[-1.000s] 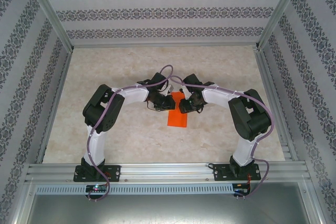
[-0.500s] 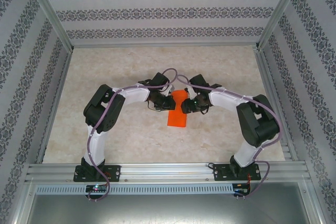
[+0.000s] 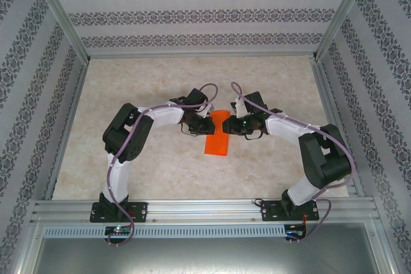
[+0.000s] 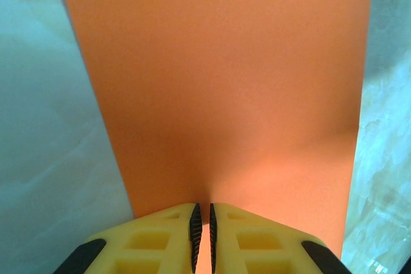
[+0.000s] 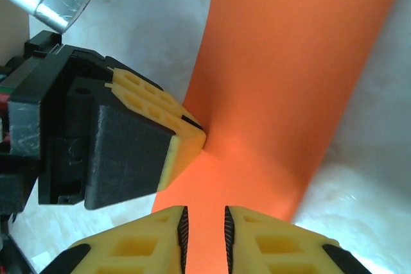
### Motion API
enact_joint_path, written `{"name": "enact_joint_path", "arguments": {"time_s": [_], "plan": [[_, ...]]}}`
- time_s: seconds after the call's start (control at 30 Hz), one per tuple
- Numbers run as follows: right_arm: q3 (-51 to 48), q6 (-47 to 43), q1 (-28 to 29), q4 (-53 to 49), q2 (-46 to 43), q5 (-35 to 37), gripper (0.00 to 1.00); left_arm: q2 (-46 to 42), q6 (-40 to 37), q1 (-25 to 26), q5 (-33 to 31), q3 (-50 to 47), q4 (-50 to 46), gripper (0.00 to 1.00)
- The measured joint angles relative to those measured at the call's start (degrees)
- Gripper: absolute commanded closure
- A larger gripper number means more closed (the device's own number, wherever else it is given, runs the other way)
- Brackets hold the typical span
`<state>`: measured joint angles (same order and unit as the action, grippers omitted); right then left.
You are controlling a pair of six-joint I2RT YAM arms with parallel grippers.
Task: Fold a paper plane with a square sheet of paper (pick it up from the middle)
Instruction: Fold the square sheet of paper in half at the center of the table.
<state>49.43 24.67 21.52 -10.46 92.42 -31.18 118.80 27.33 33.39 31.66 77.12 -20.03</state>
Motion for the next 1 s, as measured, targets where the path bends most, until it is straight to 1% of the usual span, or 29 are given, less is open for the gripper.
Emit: {"name": "enact_joint_path", "arguments": {"time_s": [0.2,0.37,0.6,0.73,1.0], "plan": [[0.0,0.92,-0.37,2.8,4.72,-1.7,0.79,0.0,-0.15,0.04,-0.22,0.0,-0.04,0.82],[-0.17,0.48,-2.16,3.08,7.37,-1.81,0.79,0.0,-0.22,0.04,-0.24,0.0,-0.13,0.82],[-0.48,-1.09,-4.15,3.08,8.66,-1.2,0.79,0.09,-0.81,0.04,-0.24,0.07,-0.2,0.82],[-0.48,-1.9,-4.26,3.04,8.59,-1.2,0.79,0.13,-1.25,0.07,-0.22,0.15,-0.26,0.82],[-0.26,-0.28,-4.92,4.35,6.25,-2.05,0.8,0.15,-1.64,0.11,-0.26,0.28,-0.44,0.82]]}}
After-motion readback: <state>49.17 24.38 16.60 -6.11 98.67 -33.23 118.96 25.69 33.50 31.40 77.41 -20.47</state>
